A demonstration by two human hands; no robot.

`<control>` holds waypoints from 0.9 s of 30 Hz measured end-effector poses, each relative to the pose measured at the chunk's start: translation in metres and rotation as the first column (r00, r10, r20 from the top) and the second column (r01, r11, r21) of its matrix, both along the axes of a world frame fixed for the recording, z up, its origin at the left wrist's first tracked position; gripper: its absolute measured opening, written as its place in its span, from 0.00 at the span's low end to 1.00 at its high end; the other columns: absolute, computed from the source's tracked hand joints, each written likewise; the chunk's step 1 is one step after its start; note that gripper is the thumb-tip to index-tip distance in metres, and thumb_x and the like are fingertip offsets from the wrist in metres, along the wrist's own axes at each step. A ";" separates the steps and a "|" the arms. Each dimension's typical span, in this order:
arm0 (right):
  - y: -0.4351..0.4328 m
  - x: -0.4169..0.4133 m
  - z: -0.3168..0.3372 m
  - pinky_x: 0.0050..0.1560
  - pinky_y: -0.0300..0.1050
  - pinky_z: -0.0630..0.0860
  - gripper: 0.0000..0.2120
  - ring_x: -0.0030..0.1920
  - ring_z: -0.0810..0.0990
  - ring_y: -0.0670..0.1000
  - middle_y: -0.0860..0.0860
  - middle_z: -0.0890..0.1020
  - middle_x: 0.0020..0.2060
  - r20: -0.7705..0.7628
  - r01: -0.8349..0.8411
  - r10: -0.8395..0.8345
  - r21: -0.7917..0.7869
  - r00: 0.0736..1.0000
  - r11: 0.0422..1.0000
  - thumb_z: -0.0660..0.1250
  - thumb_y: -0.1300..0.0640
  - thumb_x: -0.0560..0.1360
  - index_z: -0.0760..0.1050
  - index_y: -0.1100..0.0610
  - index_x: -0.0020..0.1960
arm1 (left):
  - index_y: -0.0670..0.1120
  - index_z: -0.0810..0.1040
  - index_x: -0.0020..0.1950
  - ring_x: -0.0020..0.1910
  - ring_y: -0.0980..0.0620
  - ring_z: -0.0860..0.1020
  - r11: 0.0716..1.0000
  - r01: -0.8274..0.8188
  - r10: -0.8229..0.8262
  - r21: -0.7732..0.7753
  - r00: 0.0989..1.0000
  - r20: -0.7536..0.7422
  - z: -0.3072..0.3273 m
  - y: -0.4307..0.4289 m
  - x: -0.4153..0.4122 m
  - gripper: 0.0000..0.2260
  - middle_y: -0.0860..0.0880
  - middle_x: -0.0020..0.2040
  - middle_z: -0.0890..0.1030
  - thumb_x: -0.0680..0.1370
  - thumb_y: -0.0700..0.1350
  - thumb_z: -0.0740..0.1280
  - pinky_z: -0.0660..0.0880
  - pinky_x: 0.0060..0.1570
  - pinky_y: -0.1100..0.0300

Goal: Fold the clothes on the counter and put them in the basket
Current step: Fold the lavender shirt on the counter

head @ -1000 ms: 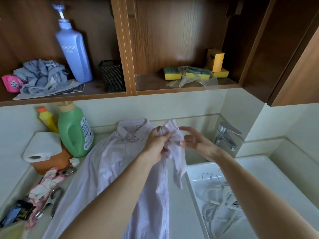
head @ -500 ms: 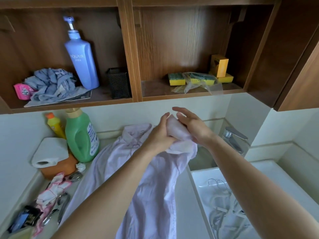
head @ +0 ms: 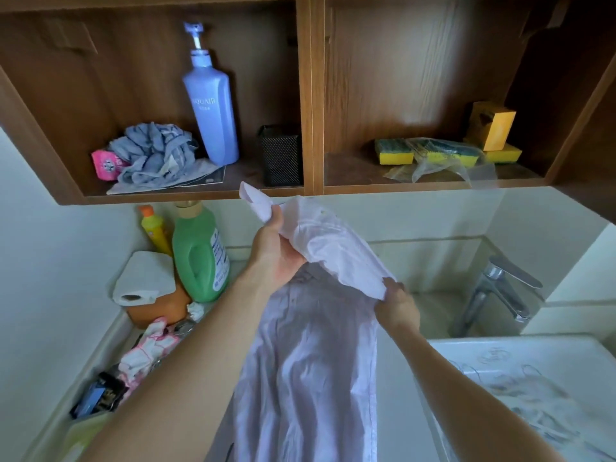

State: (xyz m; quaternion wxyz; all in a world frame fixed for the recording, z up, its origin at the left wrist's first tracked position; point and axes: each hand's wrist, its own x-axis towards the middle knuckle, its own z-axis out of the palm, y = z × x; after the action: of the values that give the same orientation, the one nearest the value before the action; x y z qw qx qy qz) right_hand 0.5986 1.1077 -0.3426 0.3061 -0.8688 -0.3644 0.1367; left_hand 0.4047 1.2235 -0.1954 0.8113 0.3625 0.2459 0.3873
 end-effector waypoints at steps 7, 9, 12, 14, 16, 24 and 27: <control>-0.004 0.040 -0.004 0.51 0.52 0.76 0.25 0.58 0.76 0.62 0.56 0.72 0.63 0.080 0.116 -0.131 0.171 0.988 0.978 0.60 0.66 0.71 0.75 0.51 0.66 | 0.45 0.76 0.66 0.60 0.39 0.80 0.968 -0.176 0.138 -0.181 0.968 -0.207 -0.076 0.045 -0.062 0.27 0.41 0.62 0.81 0.82 0.64 0.53 0.74 0.58 0.42; -0.003 0.044 -0.009 0.54 0.54 0.73 0.24 0.60 0.75 0.64 0.57 0.69 0.66 -0.047 0.180 -0.175 0.123 0.983 0.976 0.60 0.61 0.75 0.67 0.50 0.71 | 0.45 0.77 0.61 0.57 0.40 0.80 0.953 -0.205 0.124 -0.222 0.936 -0.330 -0.103 0.054 -0.073 0.25 0.43 0.57 0.82 0.80 0.65 0.57 0.75 0.57 0.44; -0.002 0.044 -0.023 0.57 0.53 0.71 0.29 0.63 0.74 0.62 0.57 0.68 0.68 -0.111 0.116 -0.123 -0.067 0.986 0.991 0.61 0.58 0.76 0.59 0.50 0.75 | 0.44 0.76 0.60 0.53 0.42 0.80 0.959 -0.105 -0.057 -0.262 0.837 -0.545 -0.136 0.056 -0.078 0.18 0.42 0.54 0.81 0.79 0.56 0.67 0.77 0.49 0.49; -0.002 0.043 -0.033 0.54 0.51 0.73 0.32 0.60 0.75 0.62 0.56 0.69 0.66 -0.057 0.061 -0.067 -0.114 0.996 0.992 0.62 0.62 0.72 0.61 0.50 0.75 | 0.43 0.75 0.60 0.48 0.44 0.80 0.967 -0.094 -0.093 -0.235 0.732 -0.675 -0.156 0.057 -0.077 0.11 0.41 0.50 0.80 0.79 0.45 0.69 0.78 0.45 0.52; -0.002 0.043 -0.041 0.51 0.51 0.75 0.31 0.55 0.77 0.64 0.58 0.71 0.62 -0.018 0.025 -0.027 -0.088 0.999 0.996 0.62 0.66 0.70 0.67 0.52 0.72 | 0.41 0.76 0.59 0.46 0.44 0.80 0.968 -0.162 -0.022 -0.189 0.699 -0.715 -0.172 0.062 -0.077 0.10 0.39 0.50 0.81 0.78 0.36 0.66 0.78 0.40 0.53; -0.003 0.064 -0.061 0.51 0.48 0.77 0.31 0.58 0.78 0.58 0.52 0.71 0.62 0.061 -0.111 0.113 -0.037 0.992 0.993 0.62 0.68 0.68 0.74 0.48 0.69 | 0.42 0.79 0.56 0.46 0.42 0.81 0.953 -0.251 0.080 -0.173 0.755 -0.651 -0.169 0.076 -0.085 0.11 0.40 0.55 0.82 0.78 0.38 0.60 0.79 0.46 0.47; -0.006 0.071 -0.073 0.58 0.37 0.71 0.34 0.68 0.70 0.55 0.53 0.64 0.69 -0.095 -0.278 0.266 -0.157 0.959 0.948 0.67 0.66 0.68 0.69 0.47 0.72 | 0.47 0.81 0.42 0.42 0.43 0.76 0.913 -0.344 0.129 -0.217 0.751 -0.647 -0.171 0.074 -0.081 0.16 0.43 0.49 0.77 0.84 0.51 0.60 0.75 0.52 0.40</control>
State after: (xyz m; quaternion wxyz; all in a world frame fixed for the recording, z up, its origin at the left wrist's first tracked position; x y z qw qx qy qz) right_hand 0.6694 1.1015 -0.4159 0.2225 -0.8275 -0.4566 0.2392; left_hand 0.3239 1.2977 -0.3667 0.6762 0.2968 0.6030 0.3018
